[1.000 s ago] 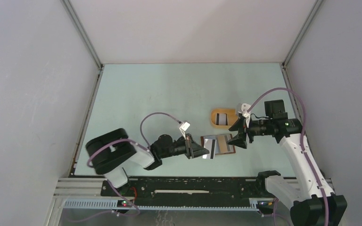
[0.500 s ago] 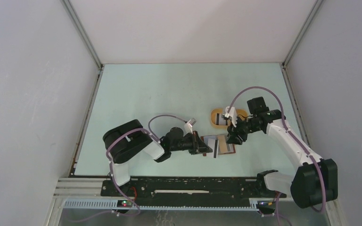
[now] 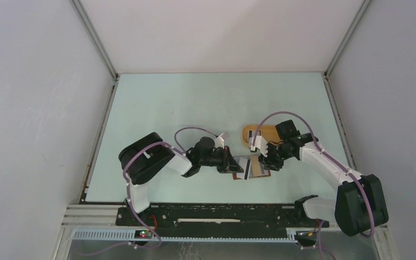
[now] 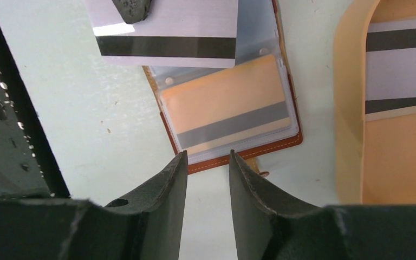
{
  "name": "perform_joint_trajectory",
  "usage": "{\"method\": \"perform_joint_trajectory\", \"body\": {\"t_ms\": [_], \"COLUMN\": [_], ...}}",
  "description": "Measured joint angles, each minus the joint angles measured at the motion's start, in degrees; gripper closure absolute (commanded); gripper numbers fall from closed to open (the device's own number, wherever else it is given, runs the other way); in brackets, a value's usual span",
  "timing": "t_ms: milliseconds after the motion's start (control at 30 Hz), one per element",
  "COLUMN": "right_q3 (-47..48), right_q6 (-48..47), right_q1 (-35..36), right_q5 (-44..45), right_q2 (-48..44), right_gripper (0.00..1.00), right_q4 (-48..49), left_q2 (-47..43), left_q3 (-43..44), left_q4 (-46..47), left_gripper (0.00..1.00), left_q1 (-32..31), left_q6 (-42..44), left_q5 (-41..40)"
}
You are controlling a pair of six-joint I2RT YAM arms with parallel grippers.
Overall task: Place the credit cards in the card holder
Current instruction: Insert the credit card into the card holder.
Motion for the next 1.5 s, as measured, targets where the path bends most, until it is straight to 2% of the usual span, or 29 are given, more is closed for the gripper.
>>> {"method": "perform_joint_trajectory", "body": {"t_ms": [433, 1500], "right_q3": [0.00, 0.00], "right_q6": [-1.62, -1.27], "right_q1": [1.68, 3.17], "right_q5": [4.48, 9.64], "right_q2": [2.75, 7.78], "right_gripper": [0.57, 0.56], "right_q4": [1.79, 2.71], "left_q2": [3.28, 6.91], "left_q3": [3.63, 5.55], "left_q4": [-4.66, -4.92], "left_gripper": [0.99, 0.98], "left_q1": [1.46, 2.25], "left_q6": [0.48, -1.55], "left_q5": [3.78, 5.31]}}
